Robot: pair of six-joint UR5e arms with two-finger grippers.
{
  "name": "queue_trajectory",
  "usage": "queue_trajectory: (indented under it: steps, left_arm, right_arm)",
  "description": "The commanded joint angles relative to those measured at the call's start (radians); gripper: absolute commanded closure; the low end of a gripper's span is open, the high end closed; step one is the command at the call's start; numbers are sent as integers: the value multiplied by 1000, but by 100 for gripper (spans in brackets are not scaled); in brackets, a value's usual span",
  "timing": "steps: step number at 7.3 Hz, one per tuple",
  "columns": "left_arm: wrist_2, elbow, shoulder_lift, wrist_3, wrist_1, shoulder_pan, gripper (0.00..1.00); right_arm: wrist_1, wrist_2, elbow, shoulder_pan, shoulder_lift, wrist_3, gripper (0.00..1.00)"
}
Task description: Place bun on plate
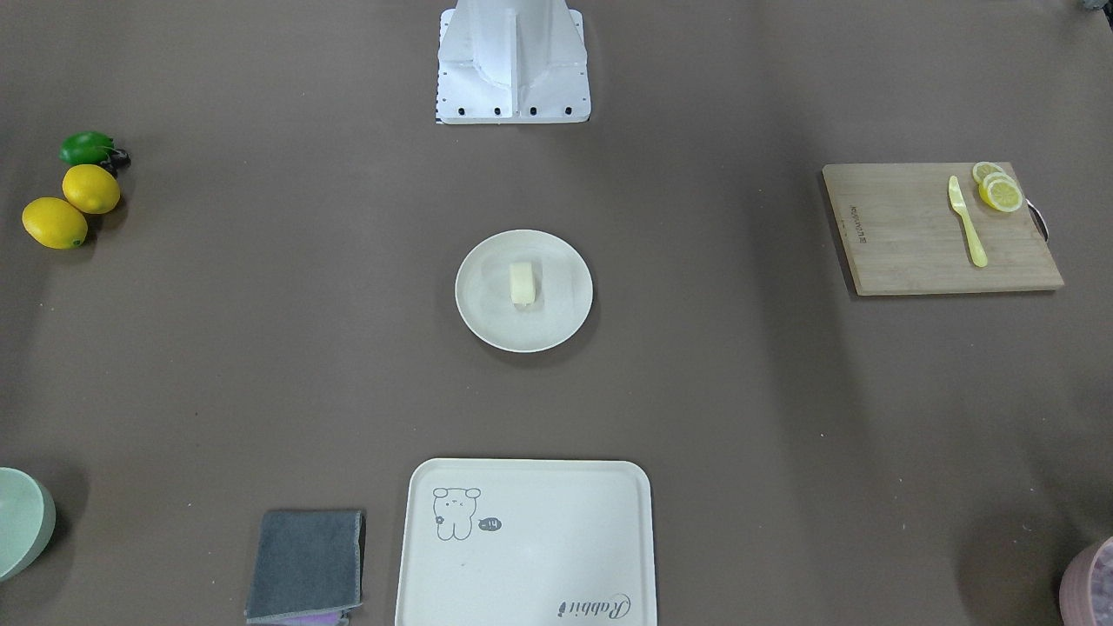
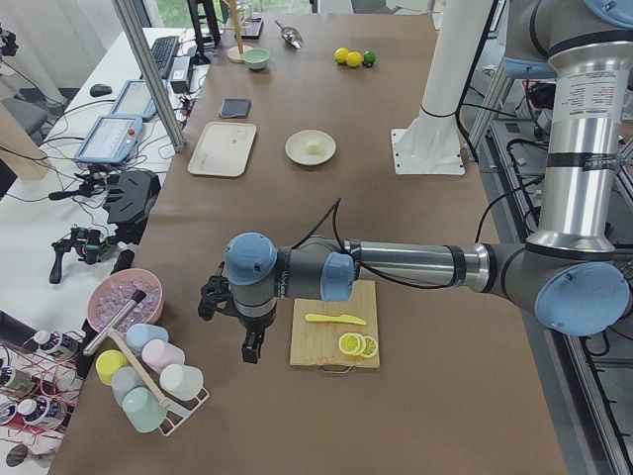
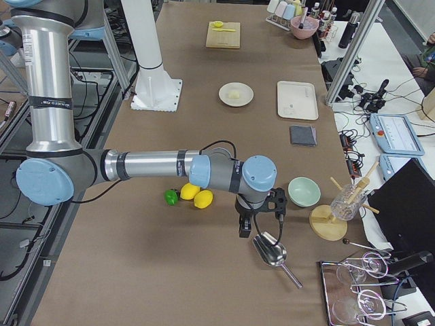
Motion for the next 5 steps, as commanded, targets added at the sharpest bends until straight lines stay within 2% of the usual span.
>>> queue_trajectory:
  steps: [1,5]
  left_arm:
    - [-1,-8,-2,-1,0,1,2]
    - [-3,-11,4,2,0,1,2]
  right_arm:
    - [0,1,0,0,-2,0,0]
    - [0,3,11,2,-13,0,0]
